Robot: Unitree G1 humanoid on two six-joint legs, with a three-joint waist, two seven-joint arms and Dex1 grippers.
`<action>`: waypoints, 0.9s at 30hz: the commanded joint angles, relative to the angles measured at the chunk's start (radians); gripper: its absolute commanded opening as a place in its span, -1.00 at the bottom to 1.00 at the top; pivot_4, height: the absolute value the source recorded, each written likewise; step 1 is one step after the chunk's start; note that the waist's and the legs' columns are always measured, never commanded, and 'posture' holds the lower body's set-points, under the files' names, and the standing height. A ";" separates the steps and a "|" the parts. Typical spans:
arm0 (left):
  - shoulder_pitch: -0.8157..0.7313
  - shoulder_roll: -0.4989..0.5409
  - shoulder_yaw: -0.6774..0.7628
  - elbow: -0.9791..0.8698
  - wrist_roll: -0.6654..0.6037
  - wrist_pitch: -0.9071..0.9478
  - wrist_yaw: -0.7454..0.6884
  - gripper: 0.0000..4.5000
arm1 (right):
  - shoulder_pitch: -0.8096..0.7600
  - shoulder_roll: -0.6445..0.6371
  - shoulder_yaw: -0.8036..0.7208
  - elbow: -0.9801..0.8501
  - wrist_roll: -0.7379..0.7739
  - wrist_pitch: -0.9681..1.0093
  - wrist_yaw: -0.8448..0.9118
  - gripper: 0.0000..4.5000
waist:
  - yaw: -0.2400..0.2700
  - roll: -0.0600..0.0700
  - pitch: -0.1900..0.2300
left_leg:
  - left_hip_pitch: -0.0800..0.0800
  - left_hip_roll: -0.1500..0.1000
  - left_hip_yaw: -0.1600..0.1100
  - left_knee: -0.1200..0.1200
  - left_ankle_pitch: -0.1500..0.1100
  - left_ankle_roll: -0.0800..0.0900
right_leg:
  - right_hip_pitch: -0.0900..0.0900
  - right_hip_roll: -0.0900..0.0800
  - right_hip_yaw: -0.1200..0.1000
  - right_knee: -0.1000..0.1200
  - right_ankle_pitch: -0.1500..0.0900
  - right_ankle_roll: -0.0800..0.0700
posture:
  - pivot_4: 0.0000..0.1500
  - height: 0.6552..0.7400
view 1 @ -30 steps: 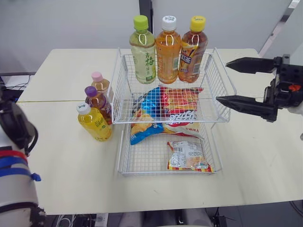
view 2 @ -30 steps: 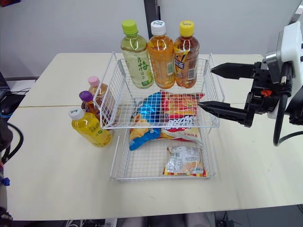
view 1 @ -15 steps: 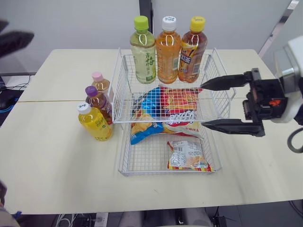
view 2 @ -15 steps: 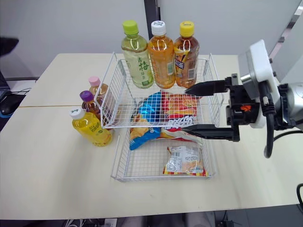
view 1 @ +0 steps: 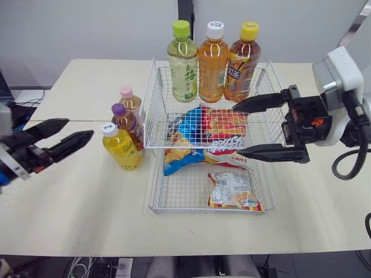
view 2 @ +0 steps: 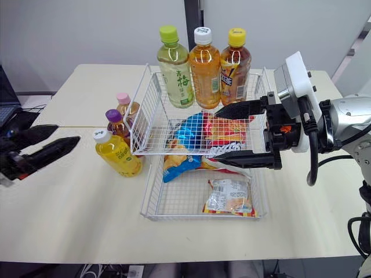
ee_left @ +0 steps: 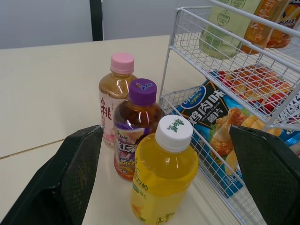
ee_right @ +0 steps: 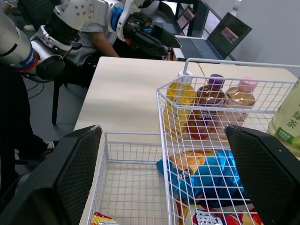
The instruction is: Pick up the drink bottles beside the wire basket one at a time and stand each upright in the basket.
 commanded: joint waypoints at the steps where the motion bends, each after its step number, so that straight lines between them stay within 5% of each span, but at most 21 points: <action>1: -0.013 -0.093 -0.082 -0.109 -0.020 -0.060 0.146 0.98 | -0.028 0.000 -0.021 -0.005 0.004 -0.007 0.014 1.00 | 0.005 0.000 -0.001 | 0.000 0.000 0.000 0.000 0.000 0.000 | 0.000 0.000 0.000 0.000 0.000 0.001 | 1.00 1.00; 10: -0.043 -0.156 -0.231 -0.083 0.020 -0.173 0.343 0.98 | -0.046 -0.009 -0.026 0.004 0.002 0.005 0.033 1.00 | -0.002 0.000 -0.001 | 0.000 0.000 0.002 0.000 0.000 0.000 | 0.000 0.000 0.000 0.000 0.001 0.001 | 1.00 1.00; 27: -0.027 -0.104 -0.340 -0.003 0.025 -0.229 0.390 0.98 | -0.047 -0.001 -0.034 -0.009 0.006 0.013 0.004 1.00 | -0.001 0.000 -0.001 | 0.000 0.000 0.002 0.000 0.000 0.000 | 0.000 0.001 0.000 -0.001 0.001 0.001 | 1.00 1.00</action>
